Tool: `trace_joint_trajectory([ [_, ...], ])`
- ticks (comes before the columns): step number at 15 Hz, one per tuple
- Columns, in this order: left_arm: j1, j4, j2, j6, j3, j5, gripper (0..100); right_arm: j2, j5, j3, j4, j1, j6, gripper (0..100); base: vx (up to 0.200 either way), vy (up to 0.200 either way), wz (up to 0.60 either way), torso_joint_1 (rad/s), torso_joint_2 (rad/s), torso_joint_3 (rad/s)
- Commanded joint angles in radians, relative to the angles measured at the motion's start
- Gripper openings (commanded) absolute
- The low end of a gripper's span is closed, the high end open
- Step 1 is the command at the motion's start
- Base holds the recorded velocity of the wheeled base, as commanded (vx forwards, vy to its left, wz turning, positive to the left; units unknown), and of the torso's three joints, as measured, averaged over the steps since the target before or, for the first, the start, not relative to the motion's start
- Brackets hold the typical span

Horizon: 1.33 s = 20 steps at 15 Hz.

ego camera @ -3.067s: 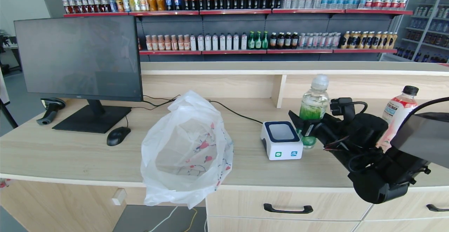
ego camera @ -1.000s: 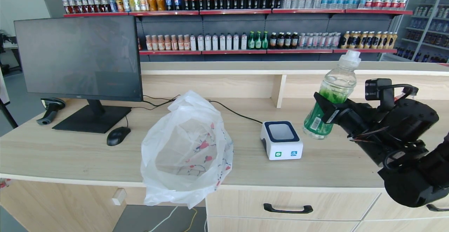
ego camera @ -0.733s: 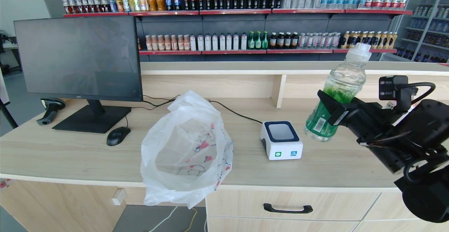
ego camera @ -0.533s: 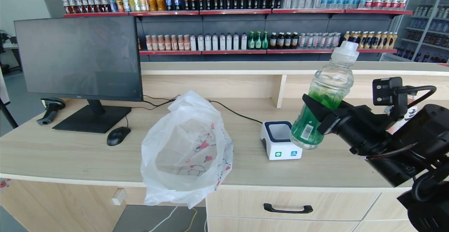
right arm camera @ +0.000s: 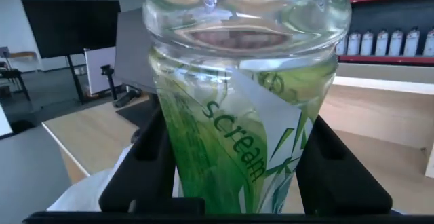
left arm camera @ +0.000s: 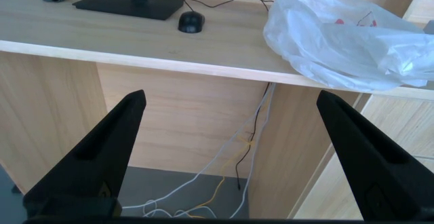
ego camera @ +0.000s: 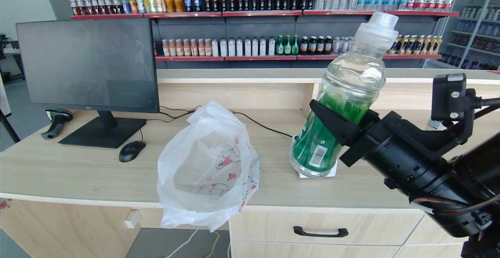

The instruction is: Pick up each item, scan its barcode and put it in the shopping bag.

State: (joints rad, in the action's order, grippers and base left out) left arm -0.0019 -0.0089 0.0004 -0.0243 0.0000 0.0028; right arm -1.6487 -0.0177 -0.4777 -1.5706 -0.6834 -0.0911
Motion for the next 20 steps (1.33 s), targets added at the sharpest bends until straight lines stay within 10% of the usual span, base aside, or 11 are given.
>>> trace_joint_trajectory([
  [1, 0.002, 0.0, 0.0, 0.0, 0.0, 0.0, 100, 0.007, -0.002, -0.029, 0.0, -0.053, -0.024, 0, 0.0, 0.0, 0.0, 0.0, 0.0, 0.0],
  [20, 0.0, 0.0, 0.0, 0.0, 0.0, 0.0, 100, 0.018, -0.001, -0.059, 0.0, -0.111, -0.068, 0, 0.0, 0.0, 0.0, 0.0, 0.0, 0.0],
])
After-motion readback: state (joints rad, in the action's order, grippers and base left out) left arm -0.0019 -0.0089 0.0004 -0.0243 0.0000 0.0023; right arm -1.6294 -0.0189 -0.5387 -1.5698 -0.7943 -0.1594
